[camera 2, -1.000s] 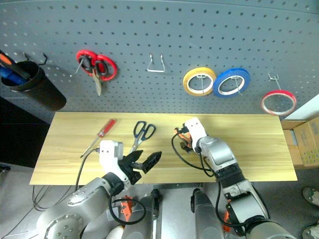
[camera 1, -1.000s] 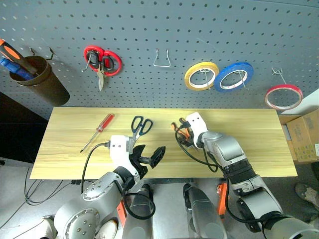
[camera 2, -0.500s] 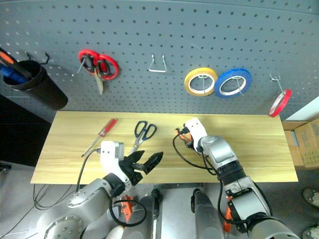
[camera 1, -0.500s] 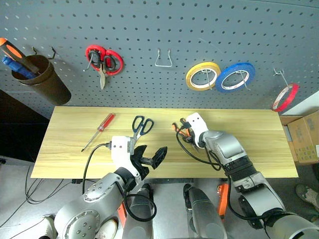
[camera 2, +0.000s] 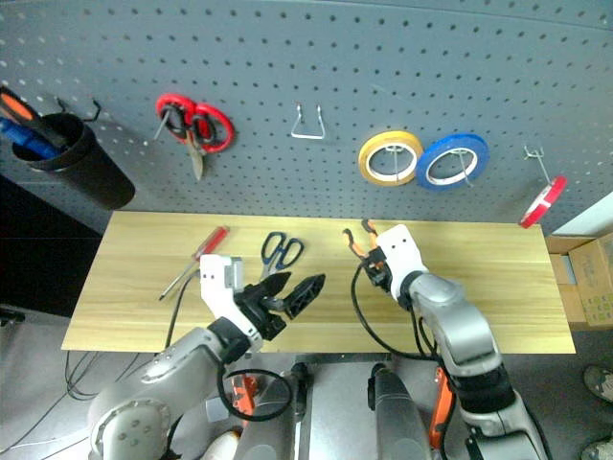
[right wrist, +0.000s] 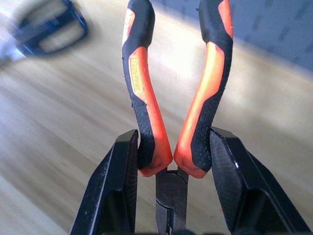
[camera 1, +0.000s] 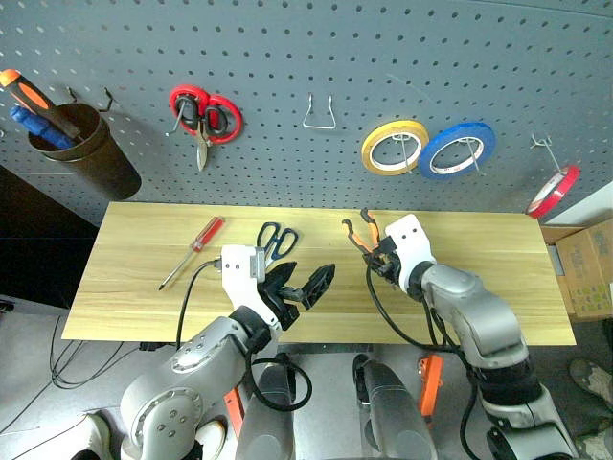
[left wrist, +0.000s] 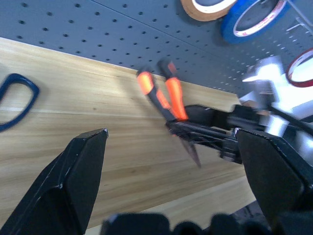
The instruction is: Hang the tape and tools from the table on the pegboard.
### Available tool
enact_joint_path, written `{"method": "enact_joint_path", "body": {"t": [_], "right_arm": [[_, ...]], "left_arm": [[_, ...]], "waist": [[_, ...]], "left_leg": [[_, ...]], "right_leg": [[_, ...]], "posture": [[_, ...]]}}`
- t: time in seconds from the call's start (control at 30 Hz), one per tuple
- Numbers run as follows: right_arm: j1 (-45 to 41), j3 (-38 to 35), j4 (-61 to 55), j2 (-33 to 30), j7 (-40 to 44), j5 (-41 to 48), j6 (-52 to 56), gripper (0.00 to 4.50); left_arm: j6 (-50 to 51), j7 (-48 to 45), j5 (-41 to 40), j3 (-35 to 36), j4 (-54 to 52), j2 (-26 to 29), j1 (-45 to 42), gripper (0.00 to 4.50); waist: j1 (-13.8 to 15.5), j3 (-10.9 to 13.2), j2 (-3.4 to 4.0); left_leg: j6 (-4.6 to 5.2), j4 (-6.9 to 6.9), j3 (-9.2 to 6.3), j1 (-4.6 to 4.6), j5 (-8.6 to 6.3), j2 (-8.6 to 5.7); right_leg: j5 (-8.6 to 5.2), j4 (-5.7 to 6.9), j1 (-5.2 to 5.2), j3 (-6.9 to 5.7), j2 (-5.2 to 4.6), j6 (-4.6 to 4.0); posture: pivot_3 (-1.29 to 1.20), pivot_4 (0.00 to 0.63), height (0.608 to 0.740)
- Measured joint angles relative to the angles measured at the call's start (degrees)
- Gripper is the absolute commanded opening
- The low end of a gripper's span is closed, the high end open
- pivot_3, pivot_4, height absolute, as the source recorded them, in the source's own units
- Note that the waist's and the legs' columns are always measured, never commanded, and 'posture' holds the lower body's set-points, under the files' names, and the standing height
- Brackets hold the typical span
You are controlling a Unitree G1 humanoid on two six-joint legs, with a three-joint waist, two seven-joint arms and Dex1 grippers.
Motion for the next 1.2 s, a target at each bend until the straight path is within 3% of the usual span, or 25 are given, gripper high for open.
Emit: {"method": "enact_joint_path", "body": {"t": [0.17, 0.27, 0.4, 0.6, 0.87, 1.2], "right_arm": [[10.4, 2.0, -11.5, -1.8, 0.0, -0.4, -6.1, 1.72], [10.9, 2.5, -14.7, 1.1, -2.0, -0.8, -11.9, 1.72], [0.8, 1.9, -13.1, 6.7, -6.3, -1.9, -17.4, 1.72], [-9.9, 0.2, -2.3, 9.0, -8.3, -3.3, -23.7, 1.72], [-24.8, -3.8, 9.2, 14.6, -10.5, -2.7, -32.1, 1.72], [-34.2, -4.8, 25.1, 18.1, -12.6, -3.1, -44.4, 1.72]], "left_arm": [[-2.5, -1.5, 1.6, 0.2, 2.4, 0.4, -1.8, 4.50], [-4.7, -2.8, 1.4, 1.1, 2.8, 0.4, -3.1, 4.50], [-6.1, -3.1, -0.2, 2.5, 2.2, 0.7, -2.8, 4.50], [-7.5, 0.0, -4.3, 7.0, -1.9, 3.3, -3.0, 4.50], [-10.7, 12.5, -18.9, 16.1, -9.1, 16.2, -5.5, 4.50], [-15.2, 18.4, -23.2, 13.5, -9.1, 20.2, -5.9, 4.50]], "waist": [[0.1, 0.0, -0.07], [-0.3, -0.1, -0.10], [-0.3, -0.2, -0.12], [0.7, -0.4, -0.36], [1.5, -0.7, -0.42], [3.7, -1.0, -0.40]], "left_leg": [[-0.02, 0.06, 0.01, 0.00, 0.02, -0.02], [-0.07, 0.08, 0.04, 0.04, 0.08, 0.03], [-0.17, 0.06, -0.06, 0.04, 0.22, 0.08], [-0.17, 0.05, -0.11, -0.01, 0.22, 0.02], [-0.37, 0.03, -0.60, -0.01, 0.34, 0.08], [-0.53, 0.01, -1.21, 0.00, 0.52, 0.06]], "right_leg": [[0.01, 0.01, 0.01, 0.01, -0.01, 0.01], [0.09, 0.03, 0.01, 0.03, 0.02, -0.02], [0.19, 0.09, -0.03, -0.04, 0.11, -0.10], [0.36, 0.04, 0.00, -0.12, 0.02, -0.41], [0.43, 0.20, 0.08, -0.63, 0.02, -0.54], [0.52, 0.12, 0.37, -1.28, 0.01, -0.78]], "posture": [[0.09, 0.306, 0.740], [0.10, 0.303, 0.740], [0.12, 0.294, 0.740], [0.16, 0.279, 0.740], [0.23, 0.267, 0.740], [0.25, 0.262, 0.740]]}}
